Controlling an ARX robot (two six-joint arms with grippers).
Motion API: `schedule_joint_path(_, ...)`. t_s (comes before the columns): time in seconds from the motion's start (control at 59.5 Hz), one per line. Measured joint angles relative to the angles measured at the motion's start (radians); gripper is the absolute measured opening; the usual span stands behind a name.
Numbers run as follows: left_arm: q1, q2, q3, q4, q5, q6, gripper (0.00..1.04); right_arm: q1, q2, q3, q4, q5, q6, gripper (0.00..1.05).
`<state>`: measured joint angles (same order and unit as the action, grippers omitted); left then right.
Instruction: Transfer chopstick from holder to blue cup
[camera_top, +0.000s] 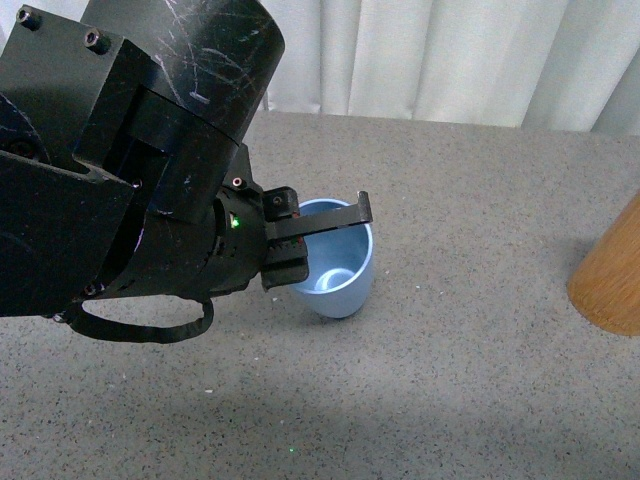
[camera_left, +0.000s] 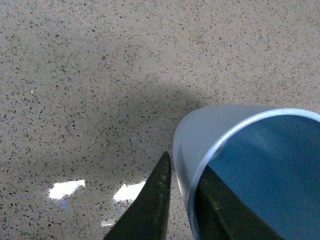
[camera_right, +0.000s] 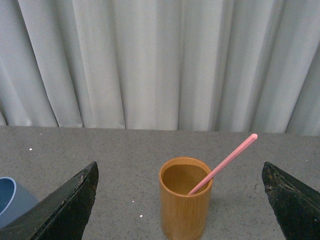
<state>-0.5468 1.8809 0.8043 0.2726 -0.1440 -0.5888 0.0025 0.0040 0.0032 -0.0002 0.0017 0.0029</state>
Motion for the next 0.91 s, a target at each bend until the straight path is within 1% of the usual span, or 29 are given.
schedule_joint_path(0.168,-0.010,0.000,0.000,-0.009,0.009,-0.014,0.45,0.000,0.000,0.000,0.000,0.000,0.000,0.95)
schedule_joint_path(0.235,-0.013,-0.001,0.002,-0.011,0.012,-0.017,0.54,0.000,0.000,0.000,0.000,0.000,0.000,0.95)
schedule_joint_path(0.269,-0.016,-0.003,0.004,-0.013,0.013,-0.020,0.63,0.000,0.000,0.000,0.000,0.000,0.000,0.95)
schedule_joint_path(0.319,-0.017,-0.004,0.007,-0.017,0.012,-0.022,0.70,0.000,0.000,0.000,0.000,0.000,0.000,0.95)
schedule_joint_path(0.387,-0.019,-0.008,0.011,-0.020,0.012,-0.024,0.84,0.000,0.000,0.000,0.000,0.000,0.000,0.95)
schedule_joint_path(0.42,-0.019,-0.010,0.015,-0.022,0.012,-0.026,0.93,0.000,0.000,0.000,0.000,0.000,0.000,0.95)
schedule_joint_path(0.471,-0.019,-0.010,0.017,-0.024,0.012,-0.026,0.99,0.000,0.000,0.000,0.000,0.000,0.000,0.95)
schedule_joint_path(0.555,-0.019,-0.014,0.017,-0.024,0.011,-0.029,0.98,0.000,0.000,0.000,0.000,0.000,0.000,0.95)
schedule_joint_path(0.74,-0.008,-0.040,0.017,-0.025,0.012,-0.048,0.98,0.000,0.000,0.000,0.000,0.000,0.000,0.95)
schedule_joint_path(0.841,0.011,-0.071,0.016,-0.017,-0.009,-0.054,0.98,0.000,0.000,0.000,0.000,0.000,0.000,0.95)
schedule_joint_path(0.858,0.010,-0.070,0.010,0.003,-0.027,-0.037,0.97,0.000,0.000,0.000,0.000,0.000,0.000,0.95)
schedule_joint_path(0.874,0.011,-0.065,-0.015,0.090,-0.083,0.002,0.94,0.000,0.000,0.000,0.000,0.000,0.000,0.95)
schedule_joint_path(0.891,0.015,-0.062,-0.030,0.144,-0.111,0.012,0.92,0.000,0.000,0.000,0.000,0.000,0.000,0.95)
schedule_joint_path(0.908,0.020,-0.057,-0.063,0.262,-0.171,0.074,0.89,0.000,0.000,0.000,0.000,0.000,0.000,0.95)
